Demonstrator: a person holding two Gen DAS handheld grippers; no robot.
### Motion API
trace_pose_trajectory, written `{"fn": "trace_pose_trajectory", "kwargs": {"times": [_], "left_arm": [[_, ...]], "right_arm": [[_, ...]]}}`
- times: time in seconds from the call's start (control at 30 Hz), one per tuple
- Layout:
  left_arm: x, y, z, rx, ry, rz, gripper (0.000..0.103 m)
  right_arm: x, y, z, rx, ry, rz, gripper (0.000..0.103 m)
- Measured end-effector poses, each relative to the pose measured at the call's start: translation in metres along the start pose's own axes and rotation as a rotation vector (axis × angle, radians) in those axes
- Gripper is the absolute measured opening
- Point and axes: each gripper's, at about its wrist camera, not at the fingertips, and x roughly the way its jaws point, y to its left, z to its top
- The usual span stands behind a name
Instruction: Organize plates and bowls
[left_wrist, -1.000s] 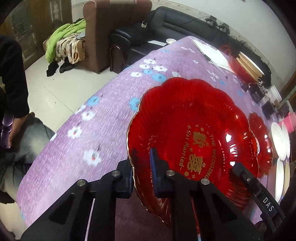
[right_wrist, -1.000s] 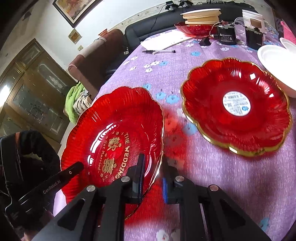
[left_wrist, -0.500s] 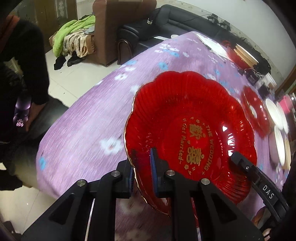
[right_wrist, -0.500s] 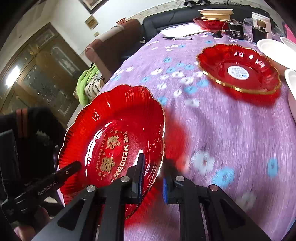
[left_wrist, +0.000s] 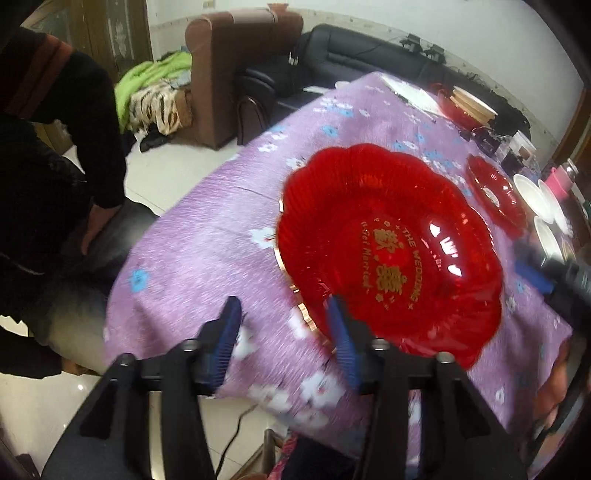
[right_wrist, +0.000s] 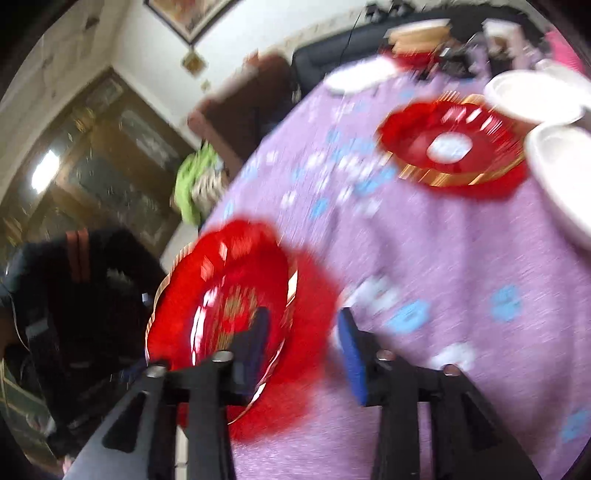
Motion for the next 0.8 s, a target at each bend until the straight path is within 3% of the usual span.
{"fn": "trace_pose_trajectory", "kwargs": {"times": [0.03,0.17,0.27,0.4,0.5,0.67,0.8], "left_arm": [[-0.007,0.003,-0.003,0.000,-0.018,-0.007,0.051],[-0.040,0.012,-0.001,-0.011,-0.124,0.022,0.050],[-0.059,0.018,0.013,-0.057,-0.179,-0.046,0.050],[-0.080,0.010,0.035,-0.073,-0.274,-0.138,0.052],[-0.071,-0.006,0.052,-0.079,-0.264,-0.184,0.064],[-0.039,-0.036,0.070,-0.069,-0.177,-0.259,0.064],[-0.023,-0.059,0.080,-0.061,-0.123,-0.303,0.064]], "right_arm": [[-0.008,-0.006,0.003,0.009,-0.031,-0.013,0.055],[-0.028,-0.045,0.021,0.109,-0.125,-0.084,0.055],[-0.024,-0.078,0.036,0.243,-0.126,-0.086,0.055],[-0.010,-0.090,0.058,0.303,-0.147,-0.125,0.055],[0.004,-0.101,0.069,0.399,-0.144,-0.134,0.055],[0.030,-0.117,0.070,0.557,-0.089,-0.140,0.056],[0.032,-0.121,0.071,0.601,-0.125,-0.141,0.058]]}}
